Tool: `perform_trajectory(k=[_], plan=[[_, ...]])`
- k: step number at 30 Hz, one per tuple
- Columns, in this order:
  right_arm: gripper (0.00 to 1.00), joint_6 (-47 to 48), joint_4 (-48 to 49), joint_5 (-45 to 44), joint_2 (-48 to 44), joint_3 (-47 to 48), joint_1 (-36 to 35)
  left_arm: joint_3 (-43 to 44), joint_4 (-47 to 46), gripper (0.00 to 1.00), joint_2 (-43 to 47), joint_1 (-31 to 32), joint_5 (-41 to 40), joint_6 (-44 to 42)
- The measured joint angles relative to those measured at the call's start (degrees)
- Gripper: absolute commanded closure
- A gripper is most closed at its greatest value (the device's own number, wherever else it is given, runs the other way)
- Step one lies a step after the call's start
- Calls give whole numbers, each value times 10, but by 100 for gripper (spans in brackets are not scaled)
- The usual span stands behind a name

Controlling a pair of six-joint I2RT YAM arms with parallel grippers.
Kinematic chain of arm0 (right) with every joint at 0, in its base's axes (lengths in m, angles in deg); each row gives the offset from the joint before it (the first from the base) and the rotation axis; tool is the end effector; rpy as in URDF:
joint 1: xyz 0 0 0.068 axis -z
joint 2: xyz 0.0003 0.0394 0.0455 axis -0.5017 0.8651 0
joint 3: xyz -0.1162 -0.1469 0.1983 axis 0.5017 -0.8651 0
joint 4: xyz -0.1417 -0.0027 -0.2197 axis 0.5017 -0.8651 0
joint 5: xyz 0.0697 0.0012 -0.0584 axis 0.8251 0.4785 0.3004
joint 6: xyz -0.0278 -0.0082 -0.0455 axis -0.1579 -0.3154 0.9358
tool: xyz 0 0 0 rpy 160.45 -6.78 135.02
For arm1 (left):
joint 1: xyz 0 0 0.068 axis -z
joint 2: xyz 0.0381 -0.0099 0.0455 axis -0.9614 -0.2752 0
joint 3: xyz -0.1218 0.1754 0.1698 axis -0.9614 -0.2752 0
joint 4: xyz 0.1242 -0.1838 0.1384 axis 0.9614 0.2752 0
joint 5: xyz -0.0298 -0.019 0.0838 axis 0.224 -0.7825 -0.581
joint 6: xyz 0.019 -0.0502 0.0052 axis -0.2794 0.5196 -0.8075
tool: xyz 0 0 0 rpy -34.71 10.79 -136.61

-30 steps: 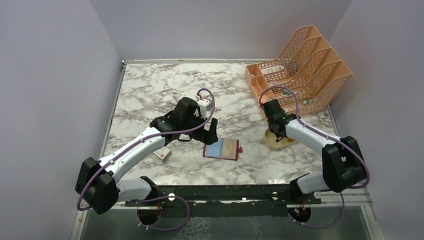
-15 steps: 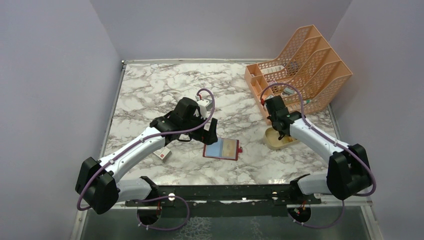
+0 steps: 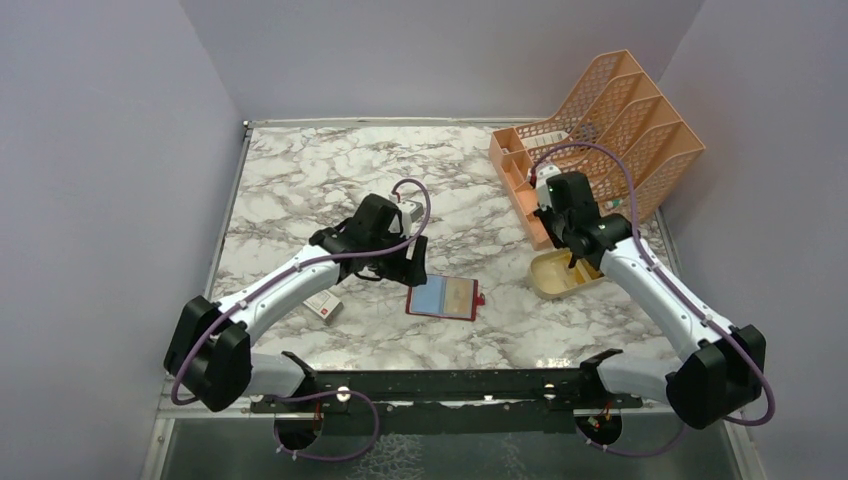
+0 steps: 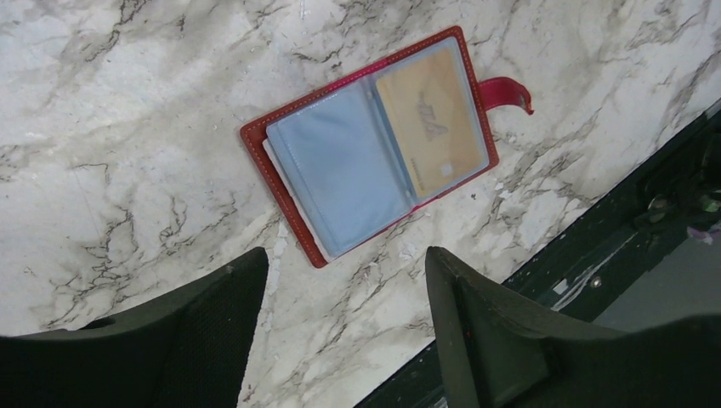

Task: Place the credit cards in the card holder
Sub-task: Pick up the credit card from the storage box, then insert the credit card into the card holder.

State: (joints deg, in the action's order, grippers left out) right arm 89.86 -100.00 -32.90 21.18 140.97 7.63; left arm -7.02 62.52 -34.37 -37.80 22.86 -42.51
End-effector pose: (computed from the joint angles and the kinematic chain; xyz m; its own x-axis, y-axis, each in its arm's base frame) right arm 0.2327 0.0819 0.2778 -0.6890 -0.4921 -0.5320 -0.2961 0.8612 -0.4131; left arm 0.2115 -0.1668 0.2499 -0.8108 0.2052 -0.5482 0.4723 0.7826 -0.4055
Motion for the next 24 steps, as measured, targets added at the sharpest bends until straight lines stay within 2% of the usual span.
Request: perform_trajectory(k=[1,4,5,10,15,20,24], plan=[[99,-10,-1,17,-6,8,0,-1,0,43,-8,0,5,2],[99,-45,8,82,-25,27,0,-3,0,74,-26,-1,17,12],[99,-57,16,110,-33,29,0,-3,0,81,-32,-1,21,16],[99,-137,83,227,-79,8,0,-3,-6,97,-65,-2,46,43],[99,-272,135,301,-89,-13,0,-16,-28,100,-86,-3,56,78],[99,-389,155,394,-18,-18,0,-26,-46,96,-105,-3,52,108],[99,-460,192,451,6,-80,-9,-42,-56,95,-108,-3,42,125]])
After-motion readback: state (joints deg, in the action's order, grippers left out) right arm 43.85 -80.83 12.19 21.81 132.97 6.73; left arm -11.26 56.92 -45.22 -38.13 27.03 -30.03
